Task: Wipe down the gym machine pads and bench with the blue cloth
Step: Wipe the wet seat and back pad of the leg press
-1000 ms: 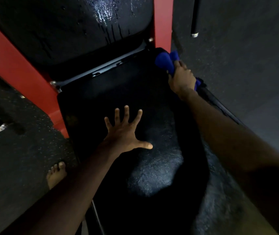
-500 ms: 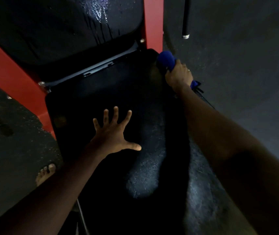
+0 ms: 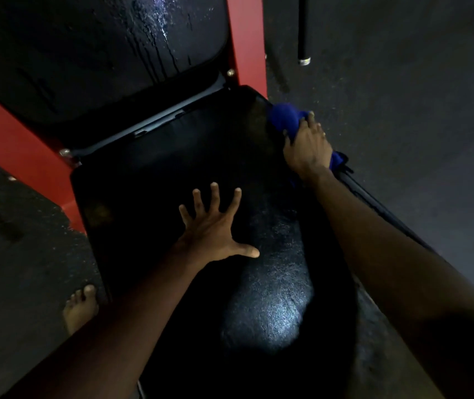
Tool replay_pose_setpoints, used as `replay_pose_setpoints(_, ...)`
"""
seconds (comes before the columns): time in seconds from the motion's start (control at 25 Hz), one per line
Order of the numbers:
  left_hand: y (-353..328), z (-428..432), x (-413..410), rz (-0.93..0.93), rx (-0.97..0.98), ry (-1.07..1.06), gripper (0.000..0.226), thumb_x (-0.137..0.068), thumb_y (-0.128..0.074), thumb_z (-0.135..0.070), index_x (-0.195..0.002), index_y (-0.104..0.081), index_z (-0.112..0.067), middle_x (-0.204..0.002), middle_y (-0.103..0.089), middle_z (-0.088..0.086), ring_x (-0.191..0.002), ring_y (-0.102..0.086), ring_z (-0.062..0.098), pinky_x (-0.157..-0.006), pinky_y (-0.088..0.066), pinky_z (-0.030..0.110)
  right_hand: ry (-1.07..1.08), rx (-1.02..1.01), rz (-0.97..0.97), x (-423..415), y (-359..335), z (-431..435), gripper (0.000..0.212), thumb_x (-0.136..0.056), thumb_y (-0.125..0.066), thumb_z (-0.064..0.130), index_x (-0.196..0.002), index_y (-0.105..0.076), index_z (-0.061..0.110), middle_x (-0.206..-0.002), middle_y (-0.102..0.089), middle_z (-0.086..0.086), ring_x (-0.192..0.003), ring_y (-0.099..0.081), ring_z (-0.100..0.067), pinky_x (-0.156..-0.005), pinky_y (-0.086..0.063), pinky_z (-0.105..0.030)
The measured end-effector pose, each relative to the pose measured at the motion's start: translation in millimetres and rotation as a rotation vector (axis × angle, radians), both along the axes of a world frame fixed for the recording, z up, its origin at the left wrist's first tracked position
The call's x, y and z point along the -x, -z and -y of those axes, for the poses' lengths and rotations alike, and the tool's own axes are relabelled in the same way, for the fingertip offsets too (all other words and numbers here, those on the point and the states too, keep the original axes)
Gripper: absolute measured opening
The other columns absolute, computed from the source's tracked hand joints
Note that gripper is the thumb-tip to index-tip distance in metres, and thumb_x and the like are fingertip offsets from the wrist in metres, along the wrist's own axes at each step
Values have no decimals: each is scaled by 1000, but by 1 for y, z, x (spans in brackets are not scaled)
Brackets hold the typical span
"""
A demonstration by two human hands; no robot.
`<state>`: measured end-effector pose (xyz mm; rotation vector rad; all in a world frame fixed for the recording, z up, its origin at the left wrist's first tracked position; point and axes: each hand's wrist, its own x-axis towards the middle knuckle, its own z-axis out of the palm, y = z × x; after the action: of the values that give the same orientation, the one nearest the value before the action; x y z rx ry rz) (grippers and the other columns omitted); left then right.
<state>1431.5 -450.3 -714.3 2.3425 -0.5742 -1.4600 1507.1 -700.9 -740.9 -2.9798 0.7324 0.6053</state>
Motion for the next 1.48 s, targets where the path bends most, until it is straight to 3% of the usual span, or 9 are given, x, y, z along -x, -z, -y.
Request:
replay_pose_setpoints(0.24,3,1,-1,-20,-28,14,138,-54,-67,-86,-149,24,-43,-157,34,11,-143,26,48,-111,1,74,-41,-86,-33,-54,21,-19,62,-102,-42,45,-158,-20,28,-151,-44,-12,-127,-52,-39,-99,-45,-50)
replay_pose_setpoints(0.4,0,4,-3,-31,-49,7,141,-52,-71,-84,-150,22,-44,-158,33,10,-144,24,47,-112,0,73,-171,-142,-25,6,-6,-14,53,-102,-46,38,-150,-39,18,-156,-40,-10,-138,-42,-40,-107,-40,-49)
replay_pose_setpoints(0.56,-1,5,-5,-30,-53,8,141,-52,-71,-84,-149,23,-45,-158,33,10,-145,23,47,-112,-1,72,-333,-185,9,99,-48,-4,52,-102,-48,40,-151,-41,24,-160,-36,-1,-145,-35,-34,-111,-37,-48)
replay_pose_setpoints(0.8,3,4,-4,-38,-51,-2,140,-51,-71,-84,-148,23,-47,-158,34,8,-144,26,45,-113,0,72,-10,-113,32,58,-46,17,51,-101,-51,35,-148,-43,16,-155,-41,-10,-136,-45,-37,-106,-42,-51)
replay_pose_setpoints(1.0,4,4,-6,-52,-53,-5,142,-49,-72,-84,-148,22,-48,-159,33,6,-145,25,45,-112,-1,72,-278,-203,19,185,-92,-25,48,-101,-52,40,-145,-49,21,-158,-39,0,-145,-37,-30,-116,-37,-46)
replay_pose_setpoints(1.12,1,5,-7,-56,-45,-1,141,-50,-73,-83,-149,21,-48,-159,34,7,-145,25,45,-112,-1,73,-262,-121,13,181,-92,10,50,-101,-52,37,-148,-45,23,-159,-37,-1,-145,-37,-30,-118,-32,-46)
replay_pose_setpoints(1.24,2,3,-6,-58,-46,-10,141,-49,-72,-84,-149,21,-49,-159,33,6,-145,25,45,-112,-1,73,-80,-55,49,129,-70,48,49,-102,-48,37,-147,-44,17,-152,-45,-9,-138,-44,-36,-111,-40,-52)
replay_pose_setpoints(1.36,3,5,-6,-52,-50,-9,141,-47,-71,-85,-149,20,-49,-160,32,6,-146,23,44,-112,-1,72,149,-92,51,87,-60,63,43,-100,-48,38,-137,-49,16,-123,-62,-14,-107,-63,-35,-88,-53,-50)
replay_pose_setpoints(1.48,2,4,-6,-55,-56,-2,142,-46,-71,-85,-149,20,-49,-160,32,5,-146,23,44,-112,-2,71,83,-67,36,111,-78,50,39,-101,-49,38,-133,-49,16,-127,-59,-14,-108,-61,-35,-83,-52,-47)
